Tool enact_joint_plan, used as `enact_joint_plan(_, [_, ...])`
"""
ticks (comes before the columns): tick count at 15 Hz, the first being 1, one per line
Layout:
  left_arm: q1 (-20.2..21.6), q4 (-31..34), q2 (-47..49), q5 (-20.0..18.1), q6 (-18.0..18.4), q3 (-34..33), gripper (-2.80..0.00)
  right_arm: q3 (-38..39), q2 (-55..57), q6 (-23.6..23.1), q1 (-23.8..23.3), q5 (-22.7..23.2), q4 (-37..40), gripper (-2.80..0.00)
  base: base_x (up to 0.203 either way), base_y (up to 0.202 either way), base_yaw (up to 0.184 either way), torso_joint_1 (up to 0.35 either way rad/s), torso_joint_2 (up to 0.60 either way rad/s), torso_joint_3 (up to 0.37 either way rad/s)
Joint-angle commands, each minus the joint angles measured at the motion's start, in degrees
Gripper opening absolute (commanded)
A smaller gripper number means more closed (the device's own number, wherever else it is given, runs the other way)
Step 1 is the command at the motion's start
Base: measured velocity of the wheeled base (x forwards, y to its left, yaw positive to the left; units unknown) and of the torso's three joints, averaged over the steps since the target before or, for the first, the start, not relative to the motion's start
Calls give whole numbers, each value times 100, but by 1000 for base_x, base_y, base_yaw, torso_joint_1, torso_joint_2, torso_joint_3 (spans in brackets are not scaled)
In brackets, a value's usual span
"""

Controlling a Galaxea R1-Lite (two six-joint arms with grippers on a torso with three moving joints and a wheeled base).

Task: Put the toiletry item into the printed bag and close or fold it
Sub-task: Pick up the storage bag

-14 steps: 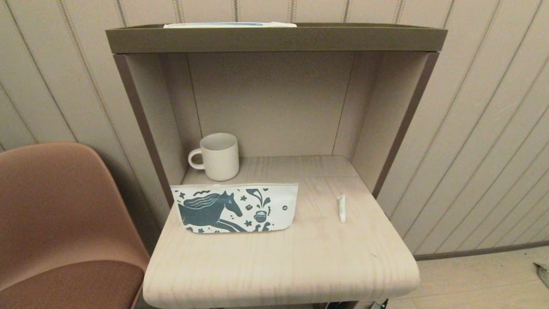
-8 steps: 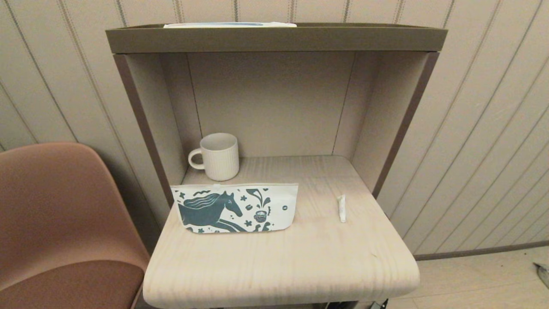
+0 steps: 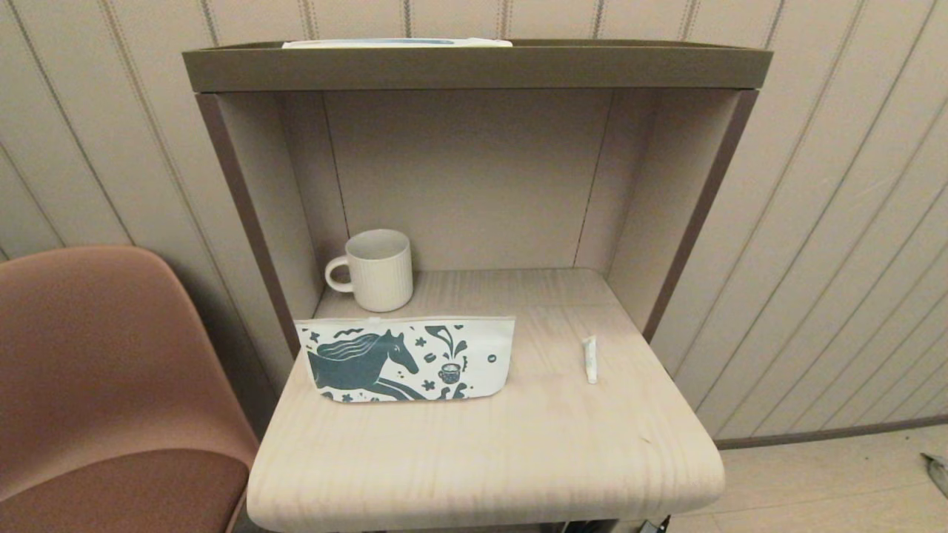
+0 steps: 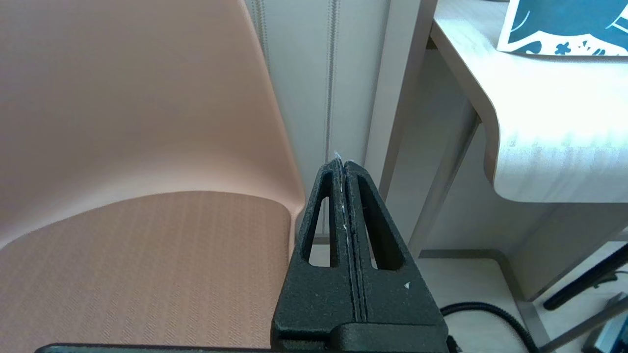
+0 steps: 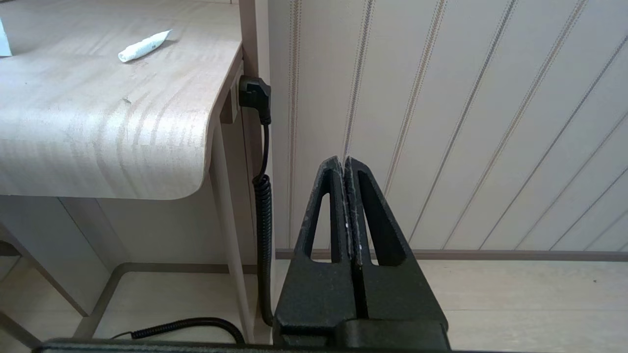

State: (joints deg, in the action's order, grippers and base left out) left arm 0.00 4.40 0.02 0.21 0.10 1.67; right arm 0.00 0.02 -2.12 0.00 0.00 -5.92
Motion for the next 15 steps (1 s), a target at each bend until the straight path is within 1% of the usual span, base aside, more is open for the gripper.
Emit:
enact_joint_plan(1, [0, 8, 6, -3, 8, 9, -280, 0, -2, -22, 0, 0, -5, -280, 0, 0, 0, 0, 0, 0])
enact_joint_plan(4, [0, 7, -2, 8, 34, 35, -280, 0, -2, -43, 9, 26, 39, -280, 0, 0, 0, 0, 0, 0])
enact_joint_plan(5, [0, 10, 6, 5, 45, 163, -280, 0, -2, -43, 9, 26, 34, -280, 0, 0, 0, 0, 0, 0])
enact_joint_plan(8, [0, 45, 460, -51, 44, 850, -280, 0, -2, -43, 9, 18, 56, -280, 0, 0, 0, 0, 0, 0])
enact_joint_plan(10, [0, 38, 872, -122, 37, 1289, -280, 0, -2, -43, 7, 18, 253, -280, 0, 0, 0, 0, 0, 0])
enact_joint_plan(11, [-2, 37, 1113, -273, 27, 1535, -280, 0, -2, -43, 0, 22, 382, -280, 0, 0, 0, 0, 0, 0])
enact_joint_plan(13, [-6, 35, 1781, -712, -19, 1924, -280, 0, -2, -43, 0, 26, 417, -280, 0, 0, 0, 0, 0, 0])
enact_joint_plan(14, [-7, 32, 2208, -1018, -140, 2131, -280, 0, -2, -43, 0, 26, 417, -280, 0, 0, 0, 0, 0, 0])
enact_joint_plan(15, [-8, 20, 2618, -1414, -316, 2324, -280, 0, -2, -43, 0, 26, 417, -280, 0, 0, 0, 0, 0, 0])
